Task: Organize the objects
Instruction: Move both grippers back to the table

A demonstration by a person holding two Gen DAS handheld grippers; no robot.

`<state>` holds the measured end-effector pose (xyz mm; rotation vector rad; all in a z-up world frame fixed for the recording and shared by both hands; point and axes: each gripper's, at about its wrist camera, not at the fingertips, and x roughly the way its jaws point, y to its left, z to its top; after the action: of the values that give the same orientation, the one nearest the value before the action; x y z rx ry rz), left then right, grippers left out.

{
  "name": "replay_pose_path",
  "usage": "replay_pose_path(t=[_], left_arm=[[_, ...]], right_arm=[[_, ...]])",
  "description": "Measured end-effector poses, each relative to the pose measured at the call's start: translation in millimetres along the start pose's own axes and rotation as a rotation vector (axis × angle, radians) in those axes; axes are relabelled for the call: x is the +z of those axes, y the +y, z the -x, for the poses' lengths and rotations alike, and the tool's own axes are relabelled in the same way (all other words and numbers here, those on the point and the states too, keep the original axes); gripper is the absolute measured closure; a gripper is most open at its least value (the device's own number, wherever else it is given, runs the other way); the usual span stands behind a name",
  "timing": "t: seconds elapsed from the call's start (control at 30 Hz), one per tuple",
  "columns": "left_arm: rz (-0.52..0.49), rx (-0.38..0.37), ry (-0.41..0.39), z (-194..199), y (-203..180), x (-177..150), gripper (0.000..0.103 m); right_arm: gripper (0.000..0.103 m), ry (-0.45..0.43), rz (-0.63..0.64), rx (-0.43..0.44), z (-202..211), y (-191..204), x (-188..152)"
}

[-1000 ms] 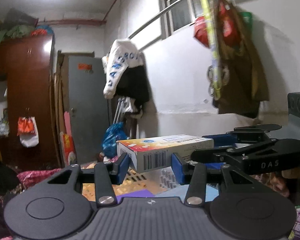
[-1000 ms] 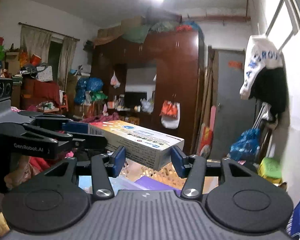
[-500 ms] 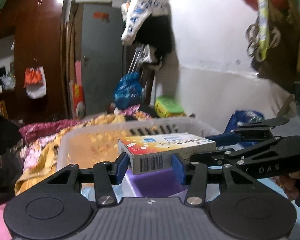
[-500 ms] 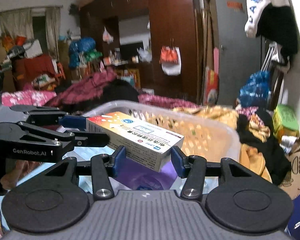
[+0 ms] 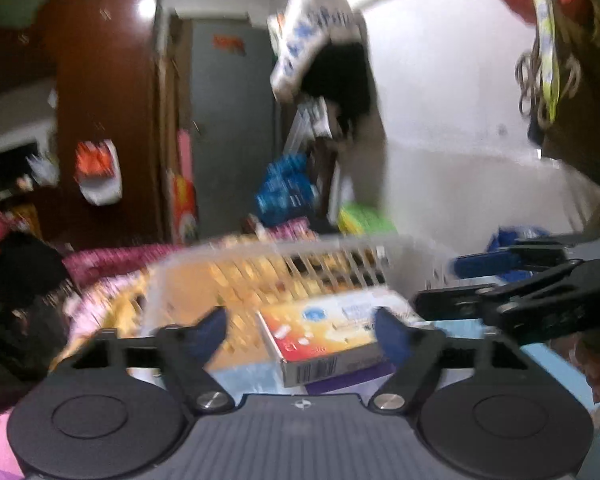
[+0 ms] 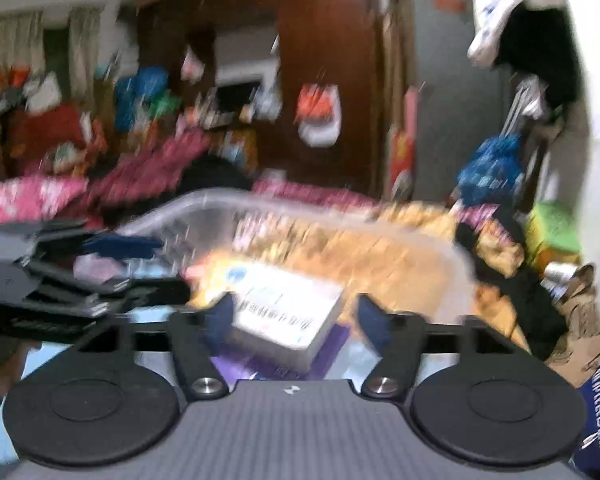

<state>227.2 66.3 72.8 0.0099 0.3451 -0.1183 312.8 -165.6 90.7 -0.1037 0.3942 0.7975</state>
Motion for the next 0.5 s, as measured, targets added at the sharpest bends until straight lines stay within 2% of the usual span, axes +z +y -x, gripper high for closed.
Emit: replay_pose_path(t=[0.03, 0.13, 0.23, 0.3, 0.4, 0.5], left_arm=[[0.008, -0.004, -0.035, 15.4, -1.3, -3.2, 0.011], [0.017, -0.028, -0.091, 61.6, -9.7, -25.5, 0.004], [0.006, -0.045, -0.126, 100.0, -20.4, -60.3, 0.004], [0.014, -0.025, -0.134, 118.6, -27.4, -85.3, 0.004], [0.016, -0.018, -0.128, 131.5, -38.0, -109.1, 0.004], [0.060, -0.050, -0.101, 131.6, -43.1, -128.9, 0.004]], right_arm=[[0.006, -0.026, -0.018, 0.014, 12.8, -2.8, -2.8], [0.000, -0.072, -0.013, 0.015, 51.3, -3.9, -23.0], [0.000, -0.113, -0.016, 0.009, 89.7, -5.1, -60.5], [0.000, -0.130, -0.021, -0.010, 111.0, -6.1, -87.8], [0.000, -0.162, -0.062, -0.072, 139.7, -8.7, -131.4], [0.000, -0.196, -0.139, -0.100, 154.1, -19.6, -163.0]])
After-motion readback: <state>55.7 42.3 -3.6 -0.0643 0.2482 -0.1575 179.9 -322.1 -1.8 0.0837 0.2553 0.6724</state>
